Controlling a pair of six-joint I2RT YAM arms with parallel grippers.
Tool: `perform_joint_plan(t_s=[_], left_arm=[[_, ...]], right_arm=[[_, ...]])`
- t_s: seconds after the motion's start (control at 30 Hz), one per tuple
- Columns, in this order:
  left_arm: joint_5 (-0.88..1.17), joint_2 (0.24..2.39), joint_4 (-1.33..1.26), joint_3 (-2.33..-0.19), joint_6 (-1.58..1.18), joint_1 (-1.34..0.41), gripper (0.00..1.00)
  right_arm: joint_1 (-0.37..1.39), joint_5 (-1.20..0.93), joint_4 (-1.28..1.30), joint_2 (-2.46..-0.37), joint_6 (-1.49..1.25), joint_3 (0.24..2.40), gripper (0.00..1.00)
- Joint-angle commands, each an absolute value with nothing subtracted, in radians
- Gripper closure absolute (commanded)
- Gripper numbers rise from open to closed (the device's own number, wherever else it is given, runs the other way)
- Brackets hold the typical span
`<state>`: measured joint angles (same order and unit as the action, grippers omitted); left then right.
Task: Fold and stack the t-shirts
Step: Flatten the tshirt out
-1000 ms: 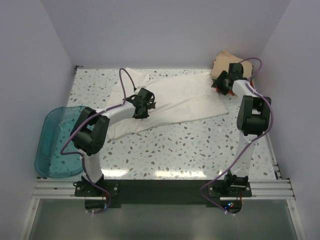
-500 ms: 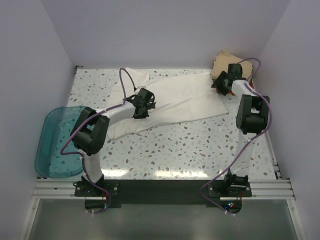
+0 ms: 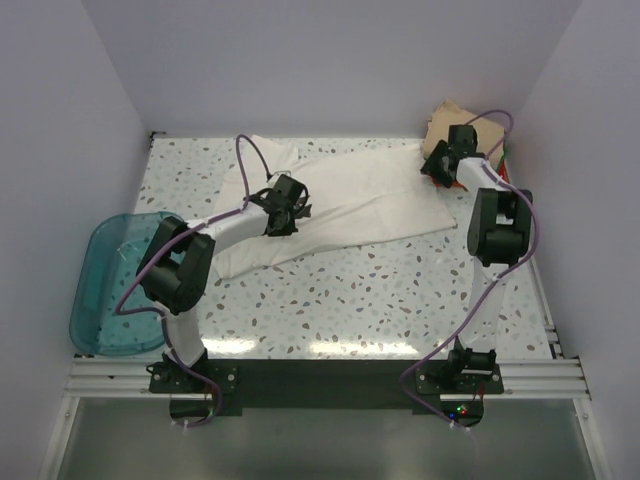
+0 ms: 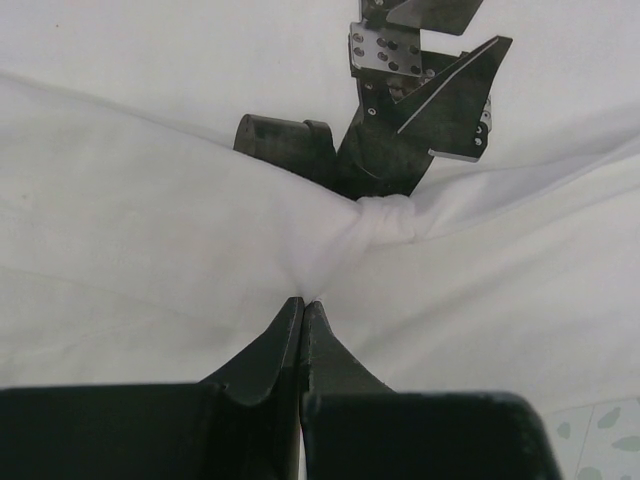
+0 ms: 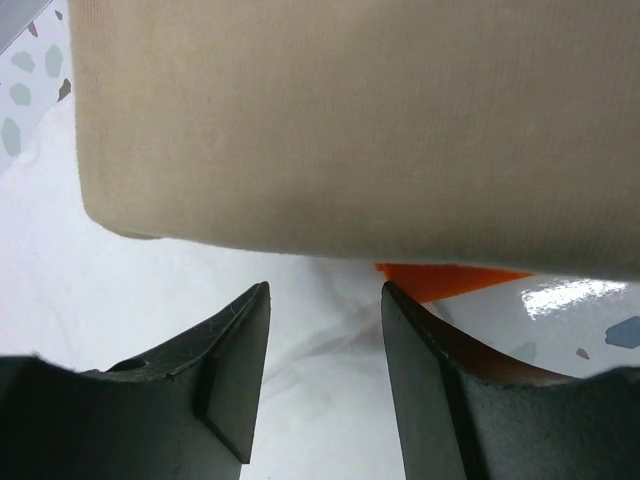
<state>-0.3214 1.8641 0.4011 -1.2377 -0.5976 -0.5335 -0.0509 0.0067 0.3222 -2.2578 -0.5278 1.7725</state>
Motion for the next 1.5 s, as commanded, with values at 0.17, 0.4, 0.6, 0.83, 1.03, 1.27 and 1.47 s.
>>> perform_joint_plan(t_s=[0.17,0.4,0.6,0.83,1.03,1.27,1.47], left_arm=[[-0.314,1.818,0.39,-1.227,-0.581,-0.535,1.0],[-0.311,1.815,0.388,-1.226,-0.58,-0.537,1.0],[-0.307,1.815,0.385,-1.224,-0.58,-0.535,1.0],[-0.307,1.812,0.388,-1.223,-0.581,-0.534,1.0],[-0.308,1.807,0.388,-1.219,-0.581,-0.535,1.0],[-0.307,1.804,0.387,-1.216,-0.581,-0.535,1.0],[-0.301,1.792,0.388,-1.207,-0.581,-0.534,1.0]], right_arm=[[-0.018,0.122,0.325,-2.241,-0.466,1.761,0.52],[-0.008,0.219,0.353,-2.218,-0.44,1.74,0.54],[0.018,0.271,0.357,-2.192,-0.416,1.735,0.55],[0.028,0.275,0.373,-2.172,-0.413,1.721,0.57],[0.032,0.293,0.383,-2.144,-0.414,1.704,0.57],[0.034,0.279,0.391,-2.155,-0.417,1.713,0.7],[0.034,0.281,0.411,-2.155,-0.423,1.72,0.95]])
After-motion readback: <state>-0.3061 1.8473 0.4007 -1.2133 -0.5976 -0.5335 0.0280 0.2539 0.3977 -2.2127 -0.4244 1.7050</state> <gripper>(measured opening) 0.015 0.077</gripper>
